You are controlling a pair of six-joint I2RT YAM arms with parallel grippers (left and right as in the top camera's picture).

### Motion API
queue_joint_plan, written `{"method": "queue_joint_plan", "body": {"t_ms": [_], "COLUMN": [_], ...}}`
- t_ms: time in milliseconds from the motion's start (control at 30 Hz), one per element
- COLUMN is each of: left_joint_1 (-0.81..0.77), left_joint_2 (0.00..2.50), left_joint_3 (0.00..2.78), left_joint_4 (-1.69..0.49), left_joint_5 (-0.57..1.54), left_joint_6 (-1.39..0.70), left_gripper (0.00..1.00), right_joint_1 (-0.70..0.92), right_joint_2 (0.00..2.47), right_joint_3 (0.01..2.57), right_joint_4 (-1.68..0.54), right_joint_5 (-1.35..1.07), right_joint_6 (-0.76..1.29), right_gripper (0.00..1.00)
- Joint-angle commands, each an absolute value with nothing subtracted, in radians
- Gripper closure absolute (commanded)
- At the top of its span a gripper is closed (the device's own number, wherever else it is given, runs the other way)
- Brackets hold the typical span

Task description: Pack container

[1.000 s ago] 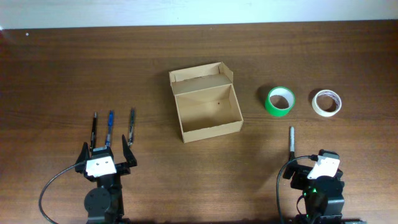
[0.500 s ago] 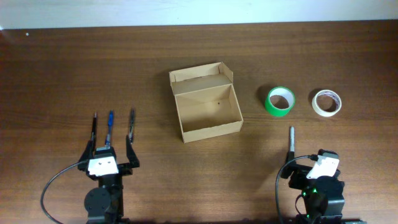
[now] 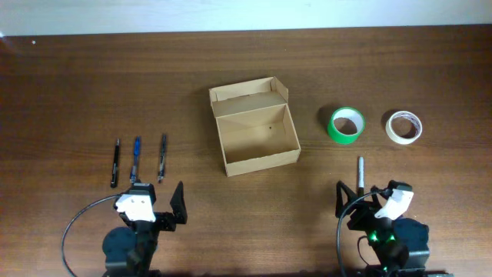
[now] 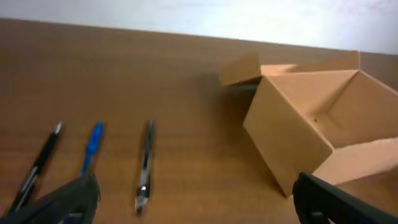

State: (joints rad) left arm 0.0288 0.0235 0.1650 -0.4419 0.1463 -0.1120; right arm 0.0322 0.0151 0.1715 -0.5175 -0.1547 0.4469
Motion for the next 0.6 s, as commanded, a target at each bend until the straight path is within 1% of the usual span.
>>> {"method": "queue_joint_plan", "body": {"t_ms": [0,100,200,300,400,467,567], "left_joint_1": [0.034,0.034,0.034,0.034,0.036,0.046,0.075], "left_joint_2": [0.081,0.230,0.392,0.566,0.807,0.916,1.066], "left_joint_3": [0.323,0.478,0.624,0.777,0.981,1.069,1.175], "left_joint_4": [-0.475,-0.514,-0.567,-0.632,-0.706,-0.738,-0.766], "left_joint_5": [0.067,-0.006,-0.018,-0.023,-0.023,-0.023,-0.023], "left_joint_6": [-0.138,-0.136,-0.114,-0.083,-0.014,0.006,0.009], "left_gripper": [0.01,0.01,0.01,0.01,0.01,0.01,0.01], "right_joint_1": [0.025,0.025,0.025,0.025,0.025,0.025,0.025], "right_joint_2": [0.057,0.202,0.394,0.609,0.885,0.999,1.128], "right_joint_3": [0.237,0.372,0.551,0.782,1.127,1.285,1.457], "right_joint_4": [-0.465,-0.473,-0.537,-0.654,-0.819,-0.884,-0.994], "right_joint_5": [-0.183,-0.172,-0.162,-0.109,-0.067,-0.072,-0.093], "right_joint_6": [0.459,0.371,0.276,0.221,0.140,0.135,0.134], "right_gripper": [0.01,0.01,0.01,0.01,0.01,0.01,0.01]}}
